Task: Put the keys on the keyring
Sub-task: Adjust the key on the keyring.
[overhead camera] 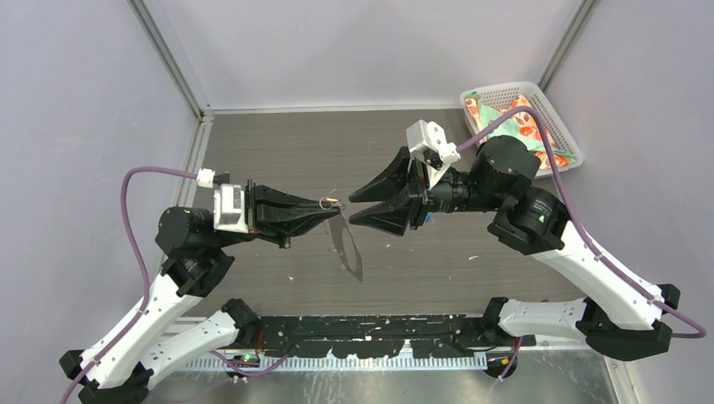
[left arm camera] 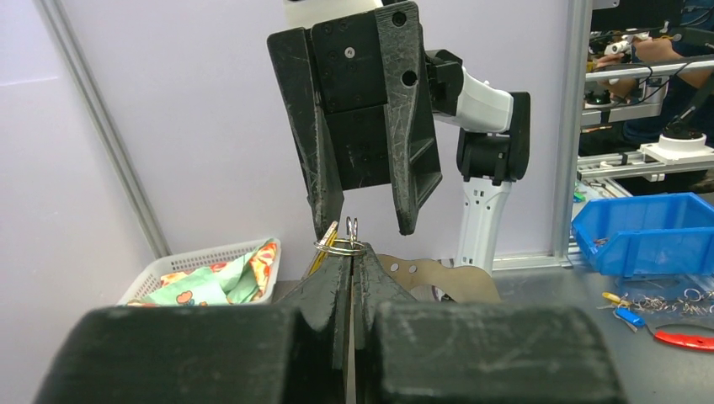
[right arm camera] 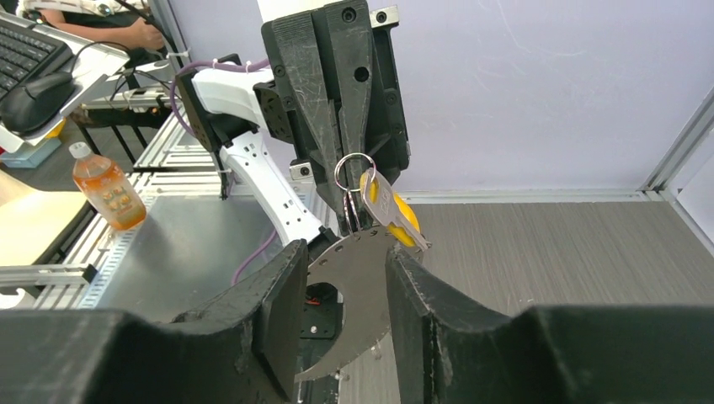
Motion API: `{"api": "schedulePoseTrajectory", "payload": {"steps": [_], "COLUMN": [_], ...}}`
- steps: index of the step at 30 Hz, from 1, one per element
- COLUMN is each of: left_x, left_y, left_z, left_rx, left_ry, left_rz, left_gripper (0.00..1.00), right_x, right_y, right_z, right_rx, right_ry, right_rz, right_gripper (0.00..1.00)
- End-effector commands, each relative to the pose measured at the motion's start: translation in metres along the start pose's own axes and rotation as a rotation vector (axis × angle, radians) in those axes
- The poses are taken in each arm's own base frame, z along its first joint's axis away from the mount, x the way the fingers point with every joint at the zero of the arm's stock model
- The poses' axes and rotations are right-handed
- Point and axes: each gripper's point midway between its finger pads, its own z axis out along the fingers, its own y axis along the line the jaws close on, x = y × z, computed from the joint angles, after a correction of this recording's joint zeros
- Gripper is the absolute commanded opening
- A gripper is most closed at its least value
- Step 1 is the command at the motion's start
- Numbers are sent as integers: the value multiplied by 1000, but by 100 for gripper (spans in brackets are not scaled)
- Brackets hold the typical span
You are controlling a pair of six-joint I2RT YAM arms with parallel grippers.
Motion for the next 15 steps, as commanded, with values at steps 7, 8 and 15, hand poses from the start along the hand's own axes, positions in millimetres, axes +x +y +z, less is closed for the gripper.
{"api": "schedulePoseTrajectory", "payload": {"steps": [7, 8, 15], "left_x": [-14, -12, -10], "left_y": [-1, -1, 0], "left_z": [0, -1, -1], "left_rx": [-6, -6, -8], "left_ry": [-36, -33, -28], "left_rz": [26, 24, 28], "left_gripper": [0, 0, 0], "right_x": [-25, -25, -29], "right_y": [5, 5, 7], "right_z": [4, 5, 8], "right_rx": [-49, -50, -70], "right_ry": [-70, -72, -87], "right_rz": [-95, -96, -101], "right_gripper": [44, 44, 36]}}
